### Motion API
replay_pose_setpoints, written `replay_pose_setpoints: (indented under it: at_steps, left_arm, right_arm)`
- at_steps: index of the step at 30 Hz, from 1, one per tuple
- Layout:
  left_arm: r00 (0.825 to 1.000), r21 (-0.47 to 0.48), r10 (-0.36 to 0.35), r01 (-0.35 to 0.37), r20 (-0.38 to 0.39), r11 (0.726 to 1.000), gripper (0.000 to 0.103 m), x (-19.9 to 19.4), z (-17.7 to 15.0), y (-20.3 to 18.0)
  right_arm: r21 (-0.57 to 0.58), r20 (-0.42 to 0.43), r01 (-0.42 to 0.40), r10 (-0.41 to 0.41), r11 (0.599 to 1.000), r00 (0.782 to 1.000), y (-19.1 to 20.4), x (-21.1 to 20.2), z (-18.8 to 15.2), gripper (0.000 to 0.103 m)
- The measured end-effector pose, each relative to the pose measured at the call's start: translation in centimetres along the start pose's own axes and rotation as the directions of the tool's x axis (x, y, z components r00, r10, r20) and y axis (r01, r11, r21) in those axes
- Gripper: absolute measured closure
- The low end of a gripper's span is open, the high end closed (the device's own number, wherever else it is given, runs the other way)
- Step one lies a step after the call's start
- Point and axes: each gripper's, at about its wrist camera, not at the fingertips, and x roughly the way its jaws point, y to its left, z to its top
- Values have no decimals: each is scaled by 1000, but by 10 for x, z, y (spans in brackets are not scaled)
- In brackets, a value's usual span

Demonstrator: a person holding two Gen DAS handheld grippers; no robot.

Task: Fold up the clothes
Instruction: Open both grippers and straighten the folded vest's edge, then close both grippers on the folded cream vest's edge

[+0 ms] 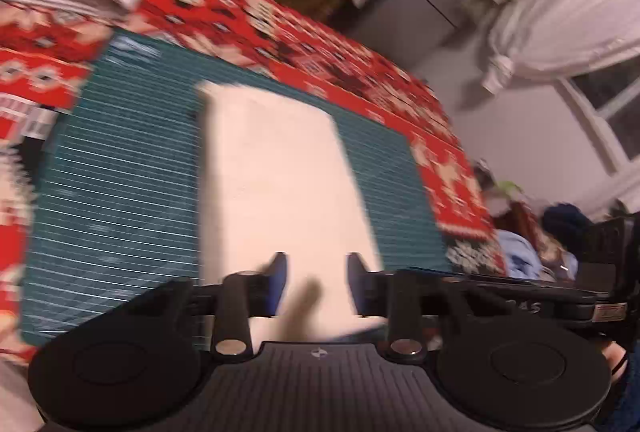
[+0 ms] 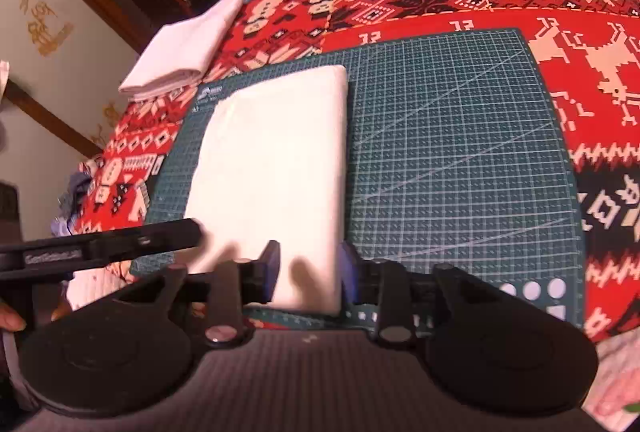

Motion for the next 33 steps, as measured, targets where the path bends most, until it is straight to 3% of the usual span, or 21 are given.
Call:
replay_pose_setpoints:
  at_steps: [3,5,9,16,22,27,29,32,33]
  left_arm:
    - [998,-15,64,-64,0,998,65,-2,-2,14]
    - [998,-46,55,-56,-26,997,64,3,-5,23]
    - [996,-110,34,-42,-78,993,66,13,-11,40]
    - [997,-128,-21,11,-77,992,82,9,-15,50]
    - [986,-306,-140,108,-87,946,87,3,-25,81]
    - [983,-335,-164,128,-80,934,92,-7,-23,85]
    - [990,-290,-129,106,-61,951,92,-8,-12,79]
    - [997,-211,-70,63,-27,975,70,-10,5,69]
    - [999,-184,-51,48,-14,982,68,-10,11,66]
  right_arm:
    - [40,-11,-18,18,999,1000,-6,9,-4,65]
    - [75,-24,-37,39,996,999,-13,14,-7,66]
    - [109,-29,-75,79,991,996,-21,20,-16,80]
    - [102,-23,-87,90,991,996,-21,23,-27,85]
    - [85,-39,-90,93,992,995,-21,16,-36,85]
    - [82,-38,-90,93,993,995,-26,2,-37,90]
    - [66,-10,-67,68,996,998,-26,-4,-32,90]
    - [22,48,-23,22,999,999,-21,-9,-19,89]
    - [9,64,-11,10,1000,998,-19,-9,-14,87]
